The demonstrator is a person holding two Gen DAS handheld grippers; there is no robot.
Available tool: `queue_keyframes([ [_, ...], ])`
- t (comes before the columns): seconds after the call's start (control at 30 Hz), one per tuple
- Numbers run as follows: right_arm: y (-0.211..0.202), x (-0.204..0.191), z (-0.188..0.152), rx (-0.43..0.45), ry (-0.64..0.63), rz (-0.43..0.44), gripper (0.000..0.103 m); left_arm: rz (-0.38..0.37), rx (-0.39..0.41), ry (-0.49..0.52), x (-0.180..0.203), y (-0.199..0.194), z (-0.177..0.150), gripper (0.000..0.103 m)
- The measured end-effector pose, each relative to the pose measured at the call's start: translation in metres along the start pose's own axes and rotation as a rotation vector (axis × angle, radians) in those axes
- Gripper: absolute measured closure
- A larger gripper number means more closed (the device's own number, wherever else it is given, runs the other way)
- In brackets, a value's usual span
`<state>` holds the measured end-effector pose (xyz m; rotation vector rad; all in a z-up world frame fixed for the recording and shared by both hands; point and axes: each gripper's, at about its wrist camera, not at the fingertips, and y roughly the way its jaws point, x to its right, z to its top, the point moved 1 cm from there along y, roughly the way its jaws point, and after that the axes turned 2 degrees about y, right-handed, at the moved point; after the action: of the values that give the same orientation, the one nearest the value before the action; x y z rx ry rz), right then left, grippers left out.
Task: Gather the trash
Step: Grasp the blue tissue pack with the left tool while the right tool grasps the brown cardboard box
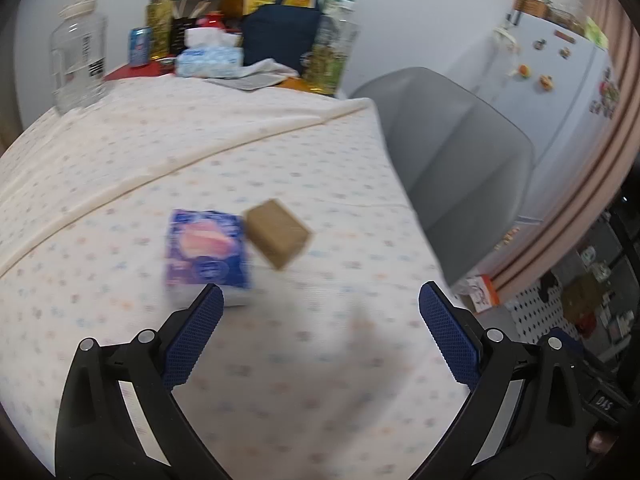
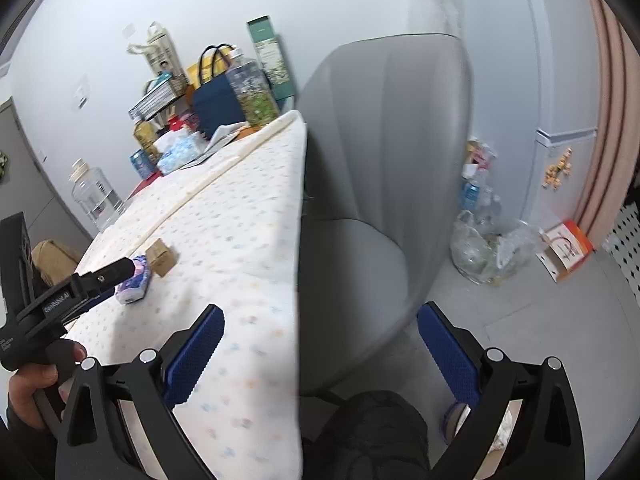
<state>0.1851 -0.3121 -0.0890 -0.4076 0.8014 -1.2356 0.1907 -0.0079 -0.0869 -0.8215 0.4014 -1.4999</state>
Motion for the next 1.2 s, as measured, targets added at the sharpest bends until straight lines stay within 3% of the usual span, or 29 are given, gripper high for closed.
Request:
queue_keyframes([
  [0.4, 0.024, -0.049, 0.010, -0.018, -0.073, 0.051, 0.008, 0.129, -0.058, -0.074, -0.058, 0.019, -0.010, 0.006],
  [0.77, 0.039, -0.071, 0.015, -0.039, -0.108, 0.059, 0.008, 0.169, -0.065, -0.026, -0.050, 0.038, 0.000, 0.008],
  [0.87, 0.042, -0.077, 0.017, -0.042, -0.116, 0.064, 0.008, 0.207, -0.070, 0.010, -0.046, 0.042, 0.003, 0.023],
  [0.93, 0.044, -0.082, 0.019, -0.047, -0.129, 0.068, 0.008, 0.232, -0.062, 0.024, -0.047, 0.041, 0.006, 0.056],
  [1.0, 0.047, -0.091, 0.022, -0.052, -0.151, 0.071, 0.008, 0.197, -0.060, -0.006, -0.055, 0.038, 0.008, 0.069],
  [1.2, 0.065, -0.131, 0.023, -0.078, -0.279, 0.089, 0.008, 0.170, -0.018, -0.063, -0.077, 0.007, 0.010, 0.073],
])
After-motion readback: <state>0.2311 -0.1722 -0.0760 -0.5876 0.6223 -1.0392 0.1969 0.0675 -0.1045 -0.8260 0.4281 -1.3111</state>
